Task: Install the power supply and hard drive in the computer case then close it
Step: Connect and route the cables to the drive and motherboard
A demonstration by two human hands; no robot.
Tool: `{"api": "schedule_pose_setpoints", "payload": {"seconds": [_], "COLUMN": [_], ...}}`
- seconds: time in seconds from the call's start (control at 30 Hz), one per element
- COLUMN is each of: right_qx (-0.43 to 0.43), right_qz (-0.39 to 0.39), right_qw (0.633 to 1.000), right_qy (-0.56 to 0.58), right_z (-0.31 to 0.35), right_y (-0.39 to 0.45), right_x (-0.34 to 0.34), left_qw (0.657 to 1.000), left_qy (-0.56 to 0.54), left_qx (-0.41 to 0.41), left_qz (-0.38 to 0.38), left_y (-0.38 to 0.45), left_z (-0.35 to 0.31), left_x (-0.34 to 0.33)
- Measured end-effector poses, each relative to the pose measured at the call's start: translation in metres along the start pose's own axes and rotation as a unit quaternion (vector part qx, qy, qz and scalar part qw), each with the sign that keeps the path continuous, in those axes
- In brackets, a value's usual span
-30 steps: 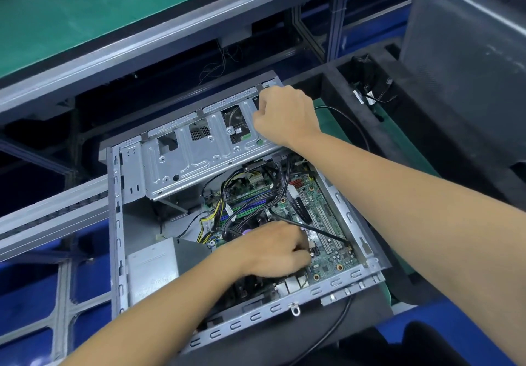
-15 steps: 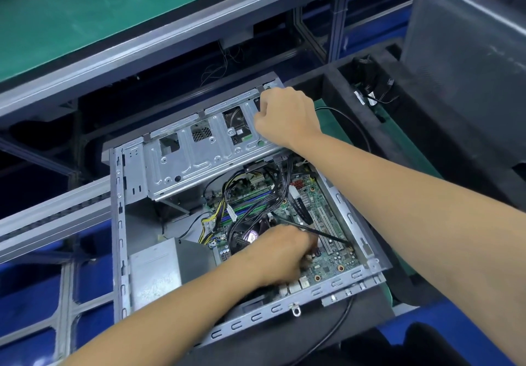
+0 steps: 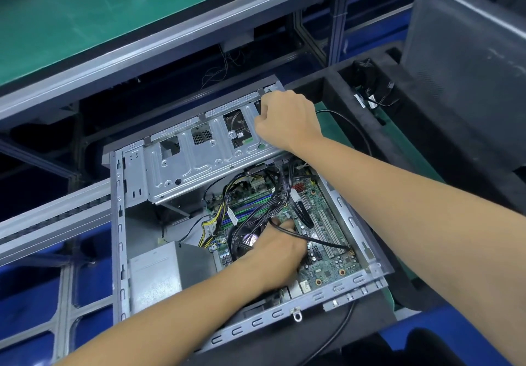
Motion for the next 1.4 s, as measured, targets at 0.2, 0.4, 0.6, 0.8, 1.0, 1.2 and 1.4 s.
{"api": "schedule_pose_setpoints", "payload": {"seconds": [0.2, 0.4, 0.6, 0.8, 1.0, 1.2, 1.4], "right_qx": [0.002, -0.001, -0.002, -0.001, -0.002, -0.002, -0.002], "right_qz": [-0.003, -0.002, -0.002, -0.005, -0.006, -0.007, -0.006], "right_qw": [1.0, 1.0, 1.0, 1.0, 1.0, 1.0, 1.0], "right_qy": [-0.001, 0.002, 0.005, 0.004, 0.002, 0.001, 0.0], "right_z": [0.0, -0.001, -0.001, 0.0, 0.0, 0.0, 0.0], "right_y": [0.0, 0.0, 0.001, 0.001, 0.001, 0.0, 0.001], "right_x": [0.0, -0.001, -0.001, -0.001, -0.001, -0.001, -0.002], "left_qw": [1.0, 1.0, 1.0, 0.999, 0.999, 1.0, 1.0], "left_qy": [0.005, 0.007, 0.008, 0.016, 0.024, 0.025, 0.019], "left_qx": [0.0, 0.001, 0.02, 0.036, 0.022, 0.014, -0.006], "left_qz": [-0.003, -0.013, -0.01, -0.005, -0.007, -0.009, 0.001], "left_y": [0.004, 0.004, 0.007, 0.008, 0.008, 0.007, 0.007], "left_z": [-0.003, -0.008, -0.006, -0.005, -0.007, -0.008, -0.015], "left_x": [-0.002, -0.007, -0.006, -0.007, -0.008, -0.006, -0.002]}}
Point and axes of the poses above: each hand's wrist, its own y-axis towards the middle knuckle, its own x-axis out of the back of the hand, z = x × y, the point moved 6 cm from there along y, towards the middle knuckle, and after that the axes turned 9 degrees about -y, right-handed, at the moved point
